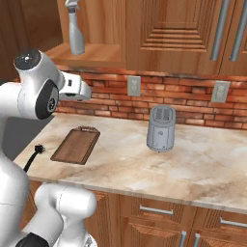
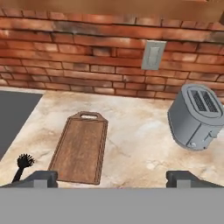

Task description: Grab the spray bottle from the cabinet, then place it next to the cutting board for sanitizing. Then grab the dish brush from the countertop next to the sink and place it next to the cutting board.

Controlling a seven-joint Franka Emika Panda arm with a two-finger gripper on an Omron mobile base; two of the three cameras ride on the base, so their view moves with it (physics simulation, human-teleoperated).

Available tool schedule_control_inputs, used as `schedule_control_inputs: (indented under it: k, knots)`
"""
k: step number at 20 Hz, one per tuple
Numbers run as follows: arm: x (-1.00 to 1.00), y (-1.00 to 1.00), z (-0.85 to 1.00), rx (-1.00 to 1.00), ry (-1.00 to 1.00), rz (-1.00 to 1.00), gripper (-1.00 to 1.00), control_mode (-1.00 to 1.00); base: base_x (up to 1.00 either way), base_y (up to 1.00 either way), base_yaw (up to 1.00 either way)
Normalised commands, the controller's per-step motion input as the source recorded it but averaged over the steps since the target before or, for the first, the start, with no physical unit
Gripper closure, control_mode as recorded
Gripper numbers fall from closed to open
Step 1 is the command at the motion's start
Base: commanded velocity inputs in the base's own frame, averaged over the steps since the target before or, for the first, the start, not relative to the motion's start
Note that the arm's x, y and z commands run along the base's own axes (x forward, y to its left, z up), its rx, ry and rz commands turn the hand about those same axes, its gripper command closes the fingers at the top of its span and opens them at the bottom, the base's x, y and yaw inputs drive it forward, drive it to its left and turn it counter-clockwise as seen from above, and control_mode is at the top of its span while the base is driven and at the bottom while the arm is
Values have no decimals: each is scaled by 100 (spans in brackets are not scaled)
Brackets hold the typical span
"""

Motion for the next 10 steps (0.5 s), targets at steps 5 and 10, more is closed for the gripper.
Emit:
schedule_control_inputs:
  k: [5,10]
  knots:
    - [-26,13,60,0,-40,0,-100,-100,0,0,0]
    - [-21,10,45,0,-35,1,-100,-100,0,0,0]
